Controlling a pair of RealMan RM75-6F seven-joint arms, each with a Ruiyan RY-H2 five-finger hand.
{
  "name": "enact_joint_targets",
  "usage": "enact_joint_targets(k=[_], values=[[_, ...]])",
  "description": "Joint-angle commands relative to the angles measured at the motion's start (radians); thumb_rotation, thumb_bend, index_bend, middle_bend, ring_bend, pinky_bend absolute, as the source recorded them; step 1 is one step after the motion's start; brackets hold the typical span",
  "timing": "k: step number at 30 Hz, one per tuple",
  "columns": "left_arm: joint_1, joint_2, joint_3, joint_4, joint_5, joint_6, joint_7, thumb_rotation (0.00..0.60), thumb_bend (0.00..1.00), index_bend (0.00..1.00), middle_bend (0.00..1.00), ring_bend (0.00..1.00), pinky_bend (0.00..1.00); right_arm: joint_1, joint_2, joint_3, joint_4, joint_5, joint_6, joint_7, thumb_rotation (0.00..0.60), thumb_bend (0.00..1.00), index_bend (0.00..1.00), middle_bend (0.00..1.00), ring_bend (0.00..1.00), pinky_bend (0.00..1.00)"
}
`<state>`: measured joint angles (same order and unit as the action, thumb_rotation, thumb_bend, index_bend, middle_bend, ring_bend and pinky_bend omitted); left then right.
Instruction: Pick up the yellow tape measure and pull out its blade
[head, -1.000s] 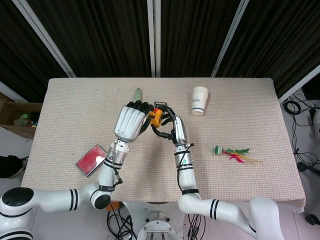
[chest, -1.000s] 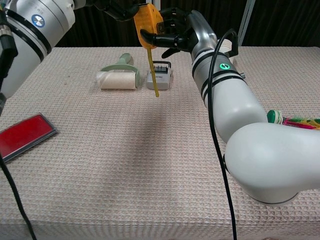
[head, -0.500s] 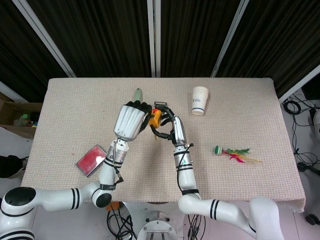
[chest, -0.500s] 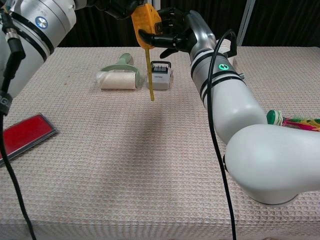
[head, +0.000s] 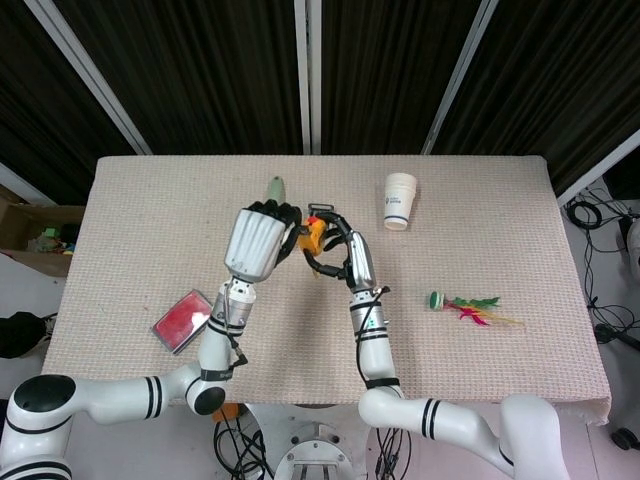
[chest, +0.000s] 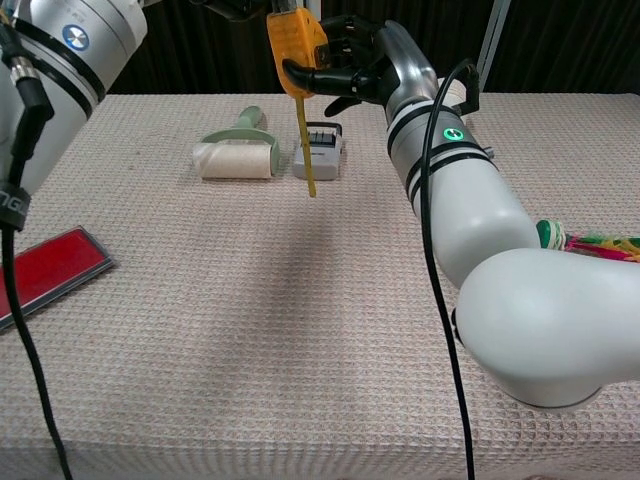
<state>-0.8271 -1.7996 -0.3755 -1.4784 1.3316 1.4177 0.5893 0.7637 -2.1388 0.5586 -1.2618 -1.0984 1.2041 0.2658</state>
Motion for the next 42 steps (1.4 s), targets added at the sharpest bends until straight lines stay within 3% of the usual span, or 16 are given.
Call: enact_joint_targets(k=[1,8,23,42], values=[[0.002,-0.005,-0.008,0.006,0.009,0.019,-0.009,0.600,0.42,0.60,0.61,0.56,0.69,-0.001,0.000,-0.002,0.002,0.000,0.000,-0.001,0.600,0.33,0.92,0.75,0.66,0.54],[0.025,0.016,-0.048,-0.015,0.017,0.083,-0.027,0.600,0.42,0.61,0.62,0.57,0.70,-0.014,0.006,-0.015,0.010,-0.001,0.001,-0.003,0.600,0.33,0.92,0.75,0.66,0.54],[0.157,0.173,-0.086,-0.122,-0.005,0.194,-0.081,0.600,0.45,0.62,0.63,0.57,0.70,-0.115,0.086,-0.080,-0.001,-0.023,0.018,0.031,0.600,0.33,0.92,0.75,0.66,0.54],[0.208,0.213,-0.160,-0.113,-0.039,0.282,-0.177,0.600,0.45,0.62,0.63,0.57,0.70,-0.143,0.089,-0.099,0.008,-0.044,0.029,0.048,0.600,0.33,0.92,0.75,0.66,0.54]])
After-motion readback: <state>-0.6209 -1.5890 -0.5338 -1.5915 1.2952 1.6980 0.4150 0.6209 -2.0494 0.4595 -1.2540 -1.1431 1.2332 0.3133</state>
